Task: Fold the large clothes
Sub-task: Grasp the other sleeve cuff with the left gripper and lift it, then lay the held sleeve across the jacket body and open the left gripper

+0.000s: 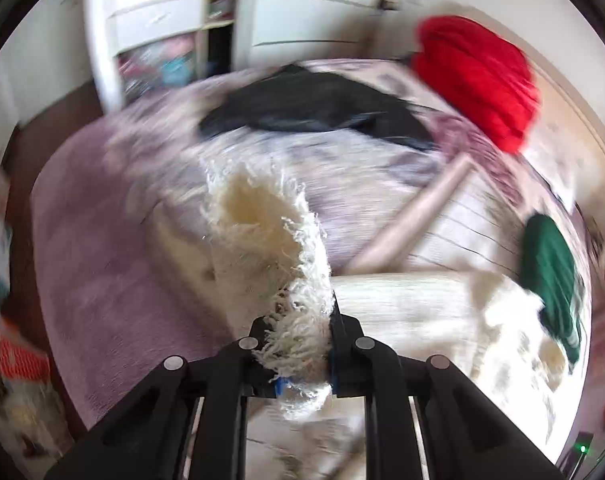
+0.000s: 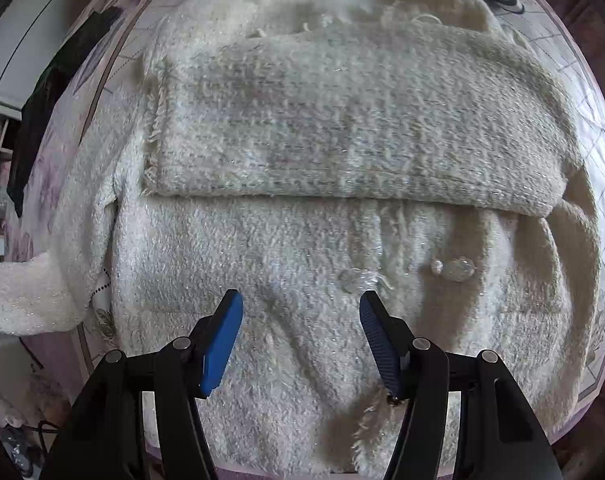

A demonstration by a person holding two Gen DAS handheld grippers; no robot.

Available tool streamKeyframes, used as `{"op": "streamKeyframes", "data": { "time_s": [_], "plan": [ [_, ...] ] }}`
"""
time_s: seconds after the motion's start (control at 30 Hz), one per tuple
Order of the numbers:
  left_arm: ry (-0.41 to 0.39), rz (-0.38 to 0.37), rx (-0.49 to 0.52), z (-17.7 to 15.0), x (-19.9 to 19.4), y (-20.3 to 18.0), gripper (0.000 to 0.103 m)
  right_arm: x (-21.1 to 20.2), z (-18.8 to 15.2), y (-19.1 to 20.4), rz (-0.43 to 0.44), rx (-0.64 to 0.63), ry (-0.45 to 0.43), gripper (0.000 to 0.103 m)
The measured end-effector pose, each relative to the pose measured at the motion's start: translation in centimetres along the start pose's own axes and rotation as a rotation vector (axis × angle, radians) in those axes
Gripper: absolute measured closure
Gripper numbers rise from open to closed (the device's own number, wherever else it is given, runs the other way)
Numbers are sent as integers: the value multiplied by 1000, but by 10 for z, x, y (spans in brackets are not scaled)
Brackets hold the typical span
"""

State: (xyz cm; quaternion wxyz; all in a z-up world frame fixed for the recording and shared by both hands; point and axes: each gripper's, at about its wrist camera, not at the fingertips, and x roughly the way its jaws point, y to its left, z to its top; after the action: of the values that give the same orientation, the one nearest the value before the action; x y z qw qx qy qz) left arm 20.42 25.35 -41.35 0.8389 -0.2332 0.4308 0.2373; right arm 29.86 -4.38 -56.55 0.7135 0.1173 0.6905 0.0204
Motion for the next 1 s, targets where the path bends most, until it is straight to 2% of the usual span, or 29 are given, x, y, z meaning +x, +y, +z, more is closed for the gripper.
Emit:
{"op": "streamKeyframes", "data": {
  "time_s": [0.17,0.33,0.4,0.6,0.8,0.93,1.0],
  "plan": [
    [-12,-104,175,-2,-15,-103,91,-38,-3,-62,32,90,-37,40],
    [40,-234,332,-28,-18,-220,91,-64,-8,-134,7,206,-74,40],
    [72,-284,408,-49,-16,-269,91,-68,-12,-156,4,263,-82,40],
    [193,-352,595,-127,5,-397,91,-65,-17,-212,5,398,-107,40],
    [300,-384,712,-197,24,-469,91,-49,-17,-251,-19,429,-89,40],
    [348,-362,760,-222,34,-486,90,-45,-16,-273,-19,437,-72,40],
    [377,-330,765,-223,39,-490,87,-43,-13,-283,16,448,-60,40]
  ]
}}
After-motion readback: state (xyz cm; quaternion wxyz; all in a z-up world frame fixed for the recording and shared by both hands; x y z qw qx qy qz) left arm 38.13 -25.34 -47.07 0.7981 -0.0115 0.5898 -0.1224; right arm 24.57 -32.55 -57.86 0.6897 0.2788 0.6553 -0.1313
